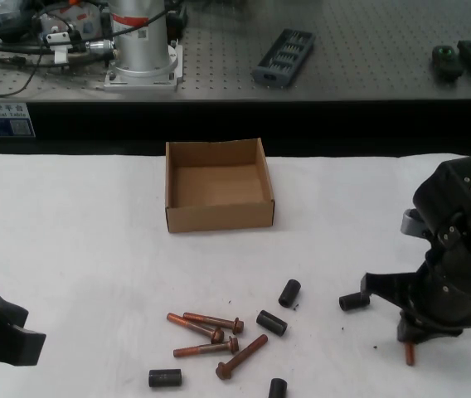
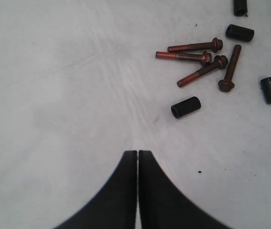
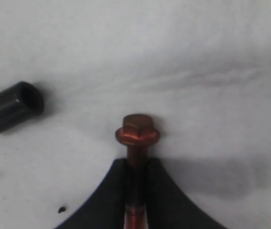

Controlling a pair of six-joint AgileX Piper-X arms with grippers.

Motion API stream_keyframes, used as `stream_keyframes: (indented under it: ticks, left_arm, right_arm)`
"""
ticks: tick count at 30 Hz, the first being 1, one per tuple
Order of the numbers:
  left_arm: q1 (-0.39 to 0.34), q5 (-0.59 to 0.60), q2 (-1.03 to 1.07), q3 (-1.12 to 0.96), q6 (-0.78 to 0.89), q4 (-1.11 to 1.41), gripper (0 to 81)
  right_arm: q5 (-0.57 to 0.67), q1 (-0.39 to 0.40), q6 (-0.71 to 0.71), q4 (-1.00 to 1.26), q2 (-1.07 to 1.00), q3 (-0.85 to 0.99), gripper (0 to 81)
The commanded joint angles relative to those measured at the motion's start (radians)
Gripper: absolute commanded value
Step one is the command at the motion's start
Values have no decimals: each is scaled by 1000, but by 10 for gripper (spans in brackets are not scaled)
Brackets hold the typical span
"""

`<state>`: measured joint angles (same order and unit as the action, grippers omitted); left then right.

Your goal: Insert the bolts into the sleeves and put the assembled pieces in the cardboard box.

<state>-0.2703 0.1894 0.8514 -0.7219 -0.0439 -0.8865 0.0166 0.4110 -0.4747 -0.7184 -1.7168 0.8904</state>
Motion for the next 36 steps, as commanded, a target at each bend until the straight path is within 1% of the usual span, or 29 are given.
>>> stream_keyframes:
  ticks: [1,7,13,16,20,22,24,25,26,33,36]
  left_arm:
    - [-5,0,0,-8,-22,-3,6]
    - [-5,0,0,-8,-22,-3,6]
    - [-5,0,0,-8,-22,-3,6]
    - [-5,0,0,-8,-22,-3,6]
    - [-5,0,0,-8,-22,-3,6]
    - [-5,0,0,-8,-22,-3,6]
    - [-5,0,0,-8,-22,-3,6]
    - [-5,0,0,-8,-22,-3,6]
    - [-5,0,0,-8,-22,-3,6]
    - [-5,3,0,-8,-22,-3,6]
    - [-5,25,0,-8,-22,16,6]
  right_arm:
    - [-53,-1,69,-97,-9,-15,115]
    - [-74,-1,184,-144,-9,-15,115]
    - [-67,-1,314,-195,-12,-15,115]
    - [-67,-1,353,-201,-17,-15,115]
    - [-67,-1,357,-198,-17,-15,113]
    - [-64,-1,380,-186,-17,-15,83]
    - [-35,-1,409,-165,-17,-15,16]
    - [-33,-1,409,-157,-17,-15,13]
    - [-17,-1,409,-146,-17,-15,45]
    - [166,-1,407,-49,1,-15,43]
    - [274,-1,407,-5,34,-15,43]
